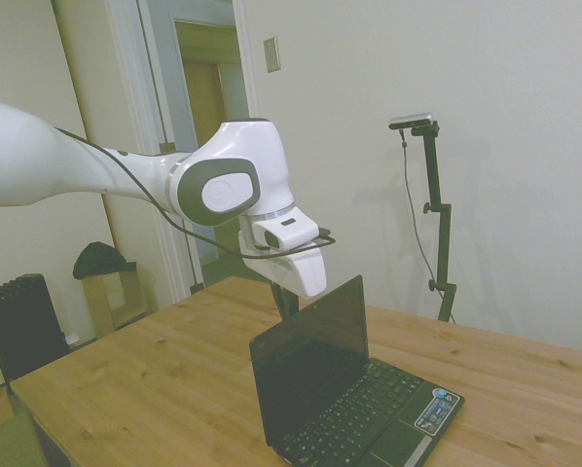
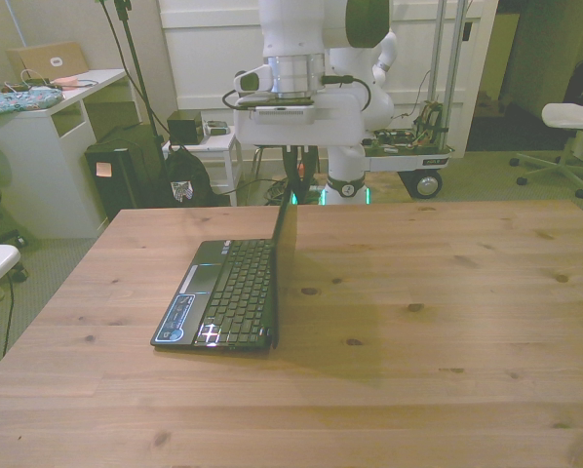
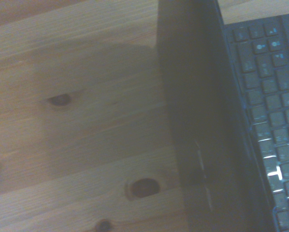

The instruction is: Close the laptop

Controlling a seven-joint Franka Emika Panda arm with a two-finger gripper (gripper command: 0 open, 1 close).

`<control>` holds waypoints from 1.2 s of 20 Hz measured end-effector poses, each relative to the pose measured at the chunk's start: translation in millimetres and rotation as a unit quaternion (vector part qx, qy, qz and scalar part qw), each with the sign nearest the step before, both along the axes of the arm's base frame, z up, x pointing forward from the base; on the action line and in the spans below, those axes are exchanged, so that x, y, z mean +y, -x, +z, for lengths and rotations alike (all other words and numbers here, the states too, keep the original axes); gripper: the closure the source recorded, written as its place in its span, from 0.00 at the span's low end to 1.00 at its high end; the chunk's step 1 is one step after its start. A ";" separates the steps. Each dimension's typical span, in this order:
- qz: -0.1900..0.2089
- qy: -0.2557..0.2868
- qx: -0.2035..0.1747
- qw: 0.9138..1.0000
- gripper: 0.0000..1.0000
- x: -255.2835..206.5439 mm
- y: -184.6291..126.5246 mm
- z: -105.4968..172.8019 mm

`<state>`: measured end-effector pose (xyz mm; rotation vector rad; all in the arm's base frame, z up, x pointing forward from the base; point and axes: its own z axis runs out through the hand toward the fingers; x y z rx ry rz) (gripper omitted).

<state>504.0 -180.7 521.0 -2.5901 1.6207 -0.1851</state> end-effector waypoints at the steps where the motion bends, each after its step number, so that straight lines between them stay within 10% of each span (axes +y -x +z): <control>1: -0.002 0.000 0.000 1.000 1.00 -12.5 3.5 -0.9; 16: -0.041 0.001 0.047 0.998 1.00 -174.5 22.4 -113.9; 24: -0.029 0.007 0.031 0.999 1.00 -165.5 8.2 -99.5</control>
